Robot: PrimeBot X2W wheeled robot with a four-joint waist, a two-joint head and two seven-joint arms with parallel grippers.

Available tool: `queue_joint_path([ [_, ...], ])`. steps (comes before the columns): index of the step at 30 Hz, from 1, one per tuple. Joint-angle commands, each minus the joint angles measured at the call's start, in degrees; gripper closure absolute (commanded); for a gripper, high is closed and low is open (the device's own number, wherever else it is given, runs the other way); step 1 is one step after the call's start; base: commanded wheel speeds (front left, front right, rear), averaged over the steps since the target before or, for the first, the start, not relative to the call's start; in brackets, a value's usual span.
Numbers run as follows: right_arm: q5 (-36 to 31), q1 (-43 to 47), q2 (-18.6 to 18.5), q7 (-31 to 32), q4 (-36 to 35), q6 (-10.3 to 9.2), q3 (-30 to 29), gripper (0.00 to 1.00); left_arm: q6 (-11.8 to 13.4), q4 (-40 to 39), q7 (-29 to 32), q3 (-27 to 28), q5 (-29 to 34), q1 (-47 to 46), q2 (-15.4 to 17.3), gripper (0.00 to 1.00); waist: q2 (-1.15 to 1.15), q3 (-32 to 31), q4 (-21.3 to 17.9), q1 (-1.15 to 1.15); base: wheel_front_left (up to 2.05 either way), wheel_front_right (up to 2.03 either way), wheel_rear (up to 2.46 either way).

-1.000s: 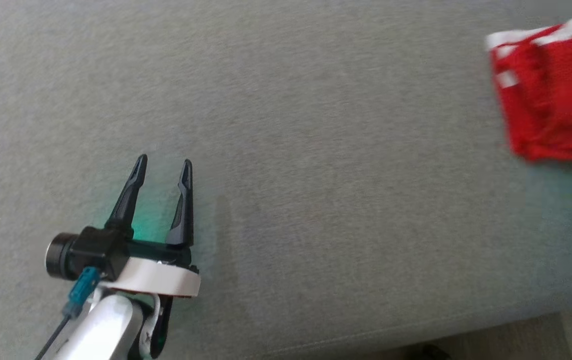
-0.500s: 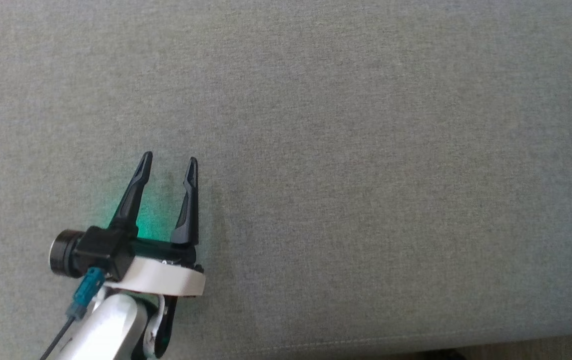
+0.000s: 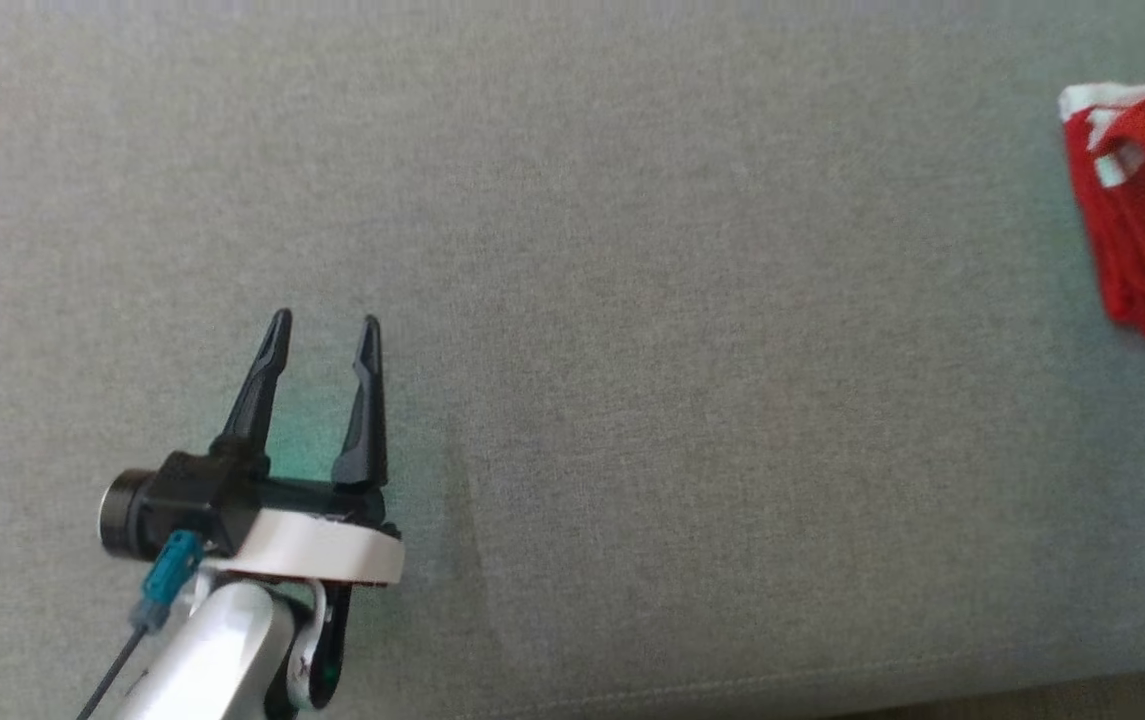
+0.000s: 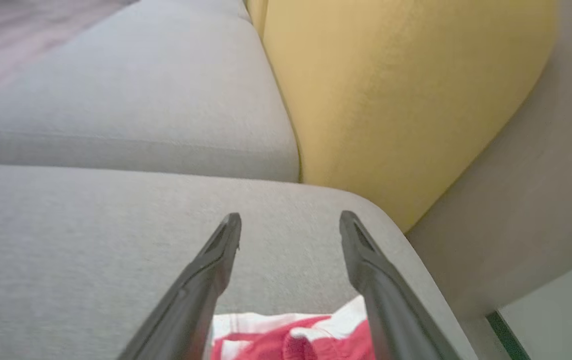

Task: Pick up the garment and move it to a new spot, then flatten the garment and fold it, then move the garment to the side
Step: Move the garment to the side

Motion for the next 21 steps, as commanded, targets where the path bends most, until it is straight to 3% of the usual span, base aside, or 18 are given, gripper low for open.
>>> queue_joint_path([
  [1, 0.4, 0.5, 0.1, -0.4, -2.3, 0.21, 1.1, 0.0, -0.1, -1.3, -0.5, 2.5, -0.2, -0.6, 0.8, 0.0, 0.0, -1.8, 0.2, 0.0, 0.0, 0.0, 0.0],
  [12, 5.7, 11.1, 8.0, -2.3, -9.6, 0.21, 9.2, 0.0, -0.3, 4.7, -2.4, 4.5, -3.5, 3.8, -0.2, 0.0, 0.0, -10.2, 3.0, 0.0, 0.0, 0.0, 0.0],
  [21, 4.9, 22.4, 13.0, -5.2, -16.3, 0.21, 10.4, 0.0, -0.3, 6.0, -3.2, 5.4, -4.6, 7.3, -0.5, 0.0, 0.0, -13.6, 5.7, 0.0, 0.0, 0.0, 0.0],
])
